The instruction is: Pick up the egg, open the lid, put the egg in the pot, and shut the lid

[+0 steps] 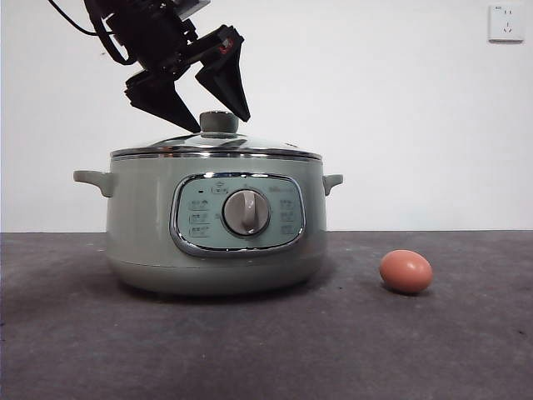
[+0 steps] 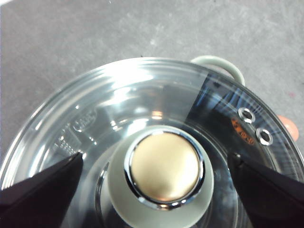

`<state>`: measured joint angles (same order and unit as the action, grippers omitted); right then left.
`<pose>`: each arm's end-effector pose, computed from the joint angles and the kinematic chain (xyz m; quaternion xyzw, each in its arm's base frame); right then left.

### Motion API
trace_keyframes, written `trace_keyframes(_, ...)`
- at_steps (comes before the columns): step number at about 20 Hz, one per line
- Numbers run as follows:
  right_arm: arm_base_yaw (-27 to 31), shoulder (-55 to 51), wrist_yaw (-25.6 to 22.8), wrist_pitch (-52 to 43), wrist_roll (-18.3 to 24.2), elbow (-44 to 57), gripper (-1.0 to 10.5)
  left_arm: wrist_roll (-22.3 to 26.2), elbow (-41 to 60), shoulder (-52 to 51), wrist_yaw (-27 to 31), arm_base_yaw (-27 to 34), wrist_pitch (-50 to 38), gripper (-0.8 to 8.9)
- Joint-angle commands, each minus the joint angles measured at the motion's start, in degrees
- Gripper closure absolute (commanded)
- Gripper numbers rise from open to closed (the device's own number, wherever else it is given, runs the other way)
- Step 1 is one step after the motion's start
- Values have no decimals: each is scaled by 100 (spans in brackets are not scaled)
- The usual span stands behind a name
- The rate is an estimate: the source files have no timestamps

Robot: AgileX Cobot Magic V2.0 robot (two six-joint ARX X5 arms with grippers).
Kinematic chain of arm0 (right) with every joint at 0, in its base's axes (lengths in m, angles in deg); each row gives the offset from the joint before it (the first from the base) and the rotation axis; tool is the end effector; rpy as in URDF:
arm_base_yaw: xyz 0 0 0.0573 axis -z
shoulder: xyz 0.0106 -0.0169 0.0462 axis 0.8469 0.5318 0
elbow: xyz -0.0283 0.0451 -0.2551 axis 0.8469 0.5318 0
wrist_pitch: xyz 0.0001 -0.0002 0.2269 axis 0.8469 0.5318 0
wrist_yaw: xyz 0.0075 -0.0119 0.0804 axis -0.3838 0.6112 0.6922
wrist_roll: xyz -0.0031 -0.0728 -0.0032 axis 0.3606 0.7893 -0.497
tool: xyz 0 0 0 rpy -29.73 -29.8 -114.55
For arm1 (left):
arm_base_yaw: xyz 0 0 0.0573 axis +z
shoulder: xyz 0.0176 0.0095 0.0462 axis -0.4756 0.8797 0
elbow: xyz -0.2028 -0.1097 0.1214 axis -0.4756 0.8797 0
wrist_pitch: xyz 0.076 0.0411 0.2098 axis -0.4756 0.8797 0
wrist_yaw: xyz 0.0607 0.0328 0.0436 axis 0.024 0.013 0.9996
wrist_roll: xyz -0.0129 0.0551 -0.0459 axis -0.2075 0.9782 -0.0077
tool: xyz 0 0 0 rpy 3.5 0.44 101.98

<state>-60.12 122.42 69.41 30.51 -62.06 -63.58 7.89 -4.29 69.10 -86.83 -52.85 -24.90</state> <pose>0.1142 0.0267 0.3202 0.0283 0.3530 0.2176 0.9095 0.3314 -0.1651 0.2917 0.1107 0.3250 -0.3315 0.8788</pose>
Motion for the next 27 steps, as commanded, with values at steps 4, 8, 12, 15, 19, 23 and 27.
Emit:
trace_keyframes(4,-4,-9,22,-11,-24,-20,320,26,-20,76,-63,-15,28,442)
trace_keyframes(8,-4,-9,22,-7,-24,-20,320,-85,-20,76,-68,-15,44,604)
trace_keyframes(12,-4,-9,22,-9,-24,-20,320,-83,-20,76,-173,-28,170,726)
trace_keyframes(15,-4,-9,24,-11,-24,-20,320,-85,-20,76,-367,-31,179,829)
trace_keyframes(19,-4,-9,22,-13,-24,-20,320,-87,-20,74,-367,-31,164,821)
trace_keyframes(23,-4,-9,22,-20,-24,-20,320,-87,-94,2,-367,-28,162,821)
trace_keyframes(27,-4,35,17,-39,-24,-20,320,-90,-258,-219,-367,-28,162,821)
